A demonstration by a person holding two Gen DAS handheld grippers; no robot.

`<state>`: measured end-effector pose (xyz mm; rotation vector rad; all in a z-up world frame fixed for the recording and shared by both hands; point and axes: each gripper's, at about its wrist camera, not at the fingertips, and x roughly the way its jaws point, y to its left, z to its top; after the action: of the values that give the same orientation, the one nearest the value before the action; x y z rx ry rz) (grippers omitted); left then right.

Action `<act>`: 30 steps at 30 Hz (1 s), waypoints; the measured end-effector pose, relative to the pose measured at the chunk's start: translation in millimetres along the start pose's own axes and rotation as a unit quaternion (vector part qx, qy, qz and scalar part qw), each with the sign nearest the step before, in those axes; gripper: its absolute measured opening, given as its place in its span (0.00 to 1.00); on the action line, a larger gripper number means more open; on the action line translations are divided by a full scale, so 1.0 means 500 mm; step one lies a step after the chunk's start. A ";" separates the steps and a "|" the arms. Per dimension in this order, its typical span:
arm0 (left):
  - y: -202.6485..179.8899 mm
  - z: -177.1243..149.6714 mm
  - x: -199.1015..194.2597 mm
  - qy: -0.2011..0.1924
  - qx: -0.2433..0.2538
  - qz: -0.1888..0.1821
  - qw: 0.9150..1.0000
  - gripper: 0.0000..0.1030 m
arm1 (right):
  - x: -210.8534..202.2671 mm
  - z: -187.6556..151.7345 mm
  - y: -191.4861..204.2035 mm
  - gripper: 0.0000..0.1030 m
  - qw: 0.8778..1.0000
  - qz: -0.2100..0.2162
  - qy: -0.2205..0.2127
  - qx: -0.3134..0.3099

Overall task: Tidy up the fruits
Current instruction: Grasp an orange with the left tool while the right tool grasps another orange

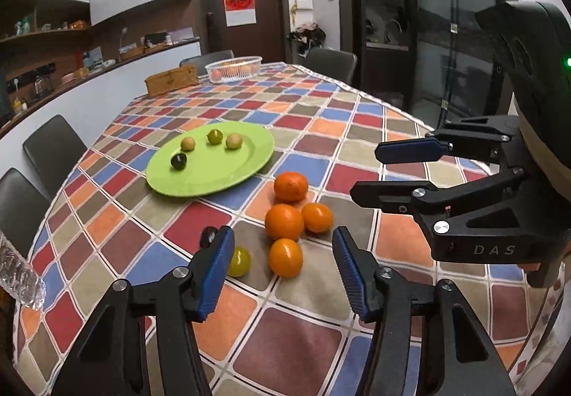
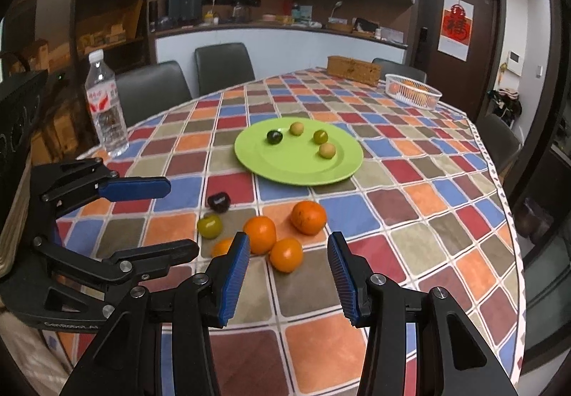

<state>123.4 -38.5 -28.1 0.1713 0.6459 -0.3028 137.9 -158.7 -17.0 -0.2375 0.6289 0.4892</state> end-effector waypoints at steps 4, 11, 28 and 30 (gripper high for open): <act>0.001 -0.011 0.022 0.018 0.002 -0.007 1.000 0.48 | 0.025 -0.012 0.000 0.45 1.000 0.007 0.017 -0.009; 0.010 -0.026 0.063 0.044 -0.005 -0.020 0.999 0.40 | 0.070 -0.026 -0.002 0.45 0.999 0.022 0.045 -0.006; 0.017 -0.029 0.127 0.076 -0.021 -0.038 0.996 0.38 | 0.157 -0.031 -0.021 0.44 0.994 0.048 0.091 0.023; 0.017 -0.027 0.133 0.077 -0.021 -0.037 0.996 0.37 | 0.163 -0.031 -0.021 0.44 0.994 0.048 0.092 0.022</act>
<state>169.1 -41.9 -78.8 0.1307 0.8126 -0.3499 192.4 -143.5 -78.7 -0.2120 0.8332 0.5491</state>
